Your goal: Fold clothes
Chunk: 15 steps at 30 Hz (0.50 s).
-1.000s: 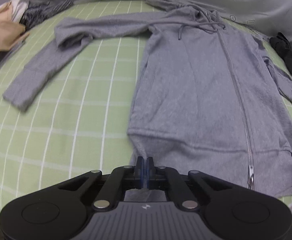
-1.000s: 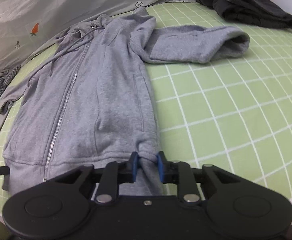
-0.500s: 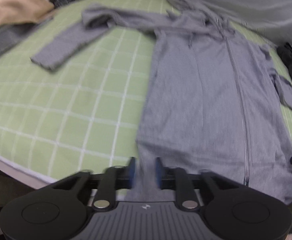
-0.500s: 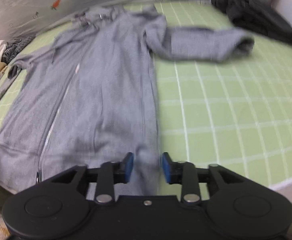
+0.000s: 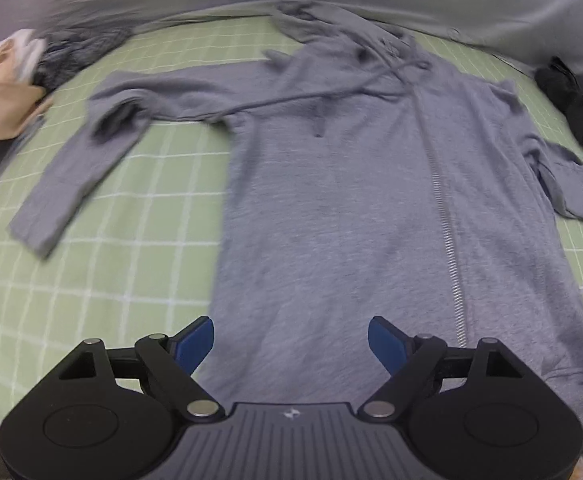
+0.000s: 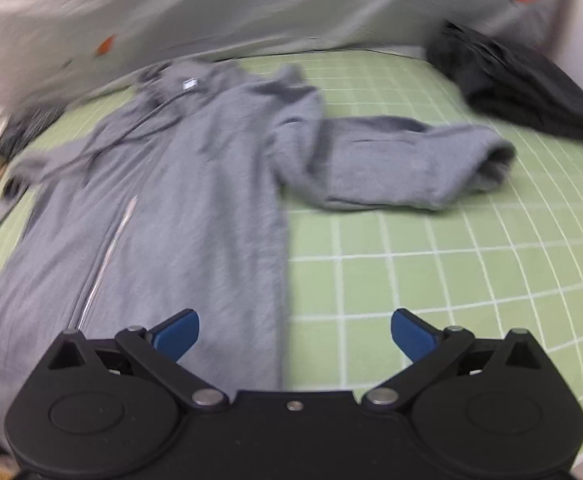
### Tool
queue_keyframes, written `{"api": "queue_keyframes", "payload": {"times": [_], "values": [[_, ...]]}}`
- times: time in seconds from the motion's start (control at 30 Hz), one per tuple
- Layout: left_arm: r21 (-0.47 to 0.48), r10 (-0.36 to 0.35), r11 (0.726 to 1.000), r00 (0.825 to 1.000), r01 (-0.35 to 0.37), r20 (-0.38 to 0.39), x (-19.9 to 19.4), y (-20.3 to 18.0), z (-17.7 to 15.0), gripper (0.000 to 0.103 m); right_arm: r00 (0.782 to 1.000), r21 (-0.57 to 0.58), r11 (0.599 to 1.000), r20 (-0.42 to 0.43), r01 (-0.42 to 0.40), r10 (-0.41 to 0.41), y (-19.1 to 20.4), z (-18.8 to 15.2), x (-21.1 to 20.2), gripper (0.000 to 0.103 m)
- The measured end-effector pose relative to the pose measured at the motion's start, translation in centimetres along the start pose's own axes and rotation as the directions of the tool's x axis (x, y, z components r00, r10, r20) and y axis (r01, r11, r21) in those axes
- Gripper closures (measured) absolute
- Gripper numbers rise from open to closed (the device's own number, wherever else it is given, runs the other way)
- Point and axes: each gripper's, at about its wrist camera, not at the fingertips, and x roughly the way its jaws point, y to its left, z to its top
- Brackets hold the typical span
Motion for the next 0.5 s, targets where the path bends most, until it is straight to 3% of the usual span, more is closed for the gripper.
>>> {"api": "queue_keyframes", "payload": {"times": [0.13,0.27,0.33,0.4,0.47,0.5], "values": [[0.007,-0.034,0.999,0.999,0.034,-0.011,2.0,-0.3,2.5,0.017,0.996,0.051,0.996,0.038,0.077,-0.079,-1.5,2.6,2.0,0.000],[-0.030,-0.021,0.999,1.000,0.021,-0.003,4.4,0.4,5.9,0.017,0.990,0.055,0.991,0.073,0.121,-0.124,-2.2,5.9,4.8,0.000],[-0.046,-0.014,0.999,1.000,0.013,-0.014,5.2,0.6,6.9,0.017,0.986,-0.007,0.989,0.080,0.150,-0.149,-1.7,7.3,6.2,0.002],[-0.060,-0.012,0.998,0.999,0.010,-0.030,6.1,0.6,7.6,0.017,0.983,-0.075,0.982,0.077,0.171,-0.166,-1.1,8.1,7.4,0.012],[-0.057,-0.008,0.998,0.999,0.006,-0.045,6.7,0.4,7.7,0.016,0.983,-0.145,0.973,0.060,0.181,-0.174,-0.6,8.3,8.2,0.031],[-0.043,0.003,0.999,0.999,-0.005,-0.044,6.9,0.2,7.5,0.016,0.983,-0.179,0.966,0.052,0.185,-0.179,-0.3,8.4,8.7,0.035]]}}
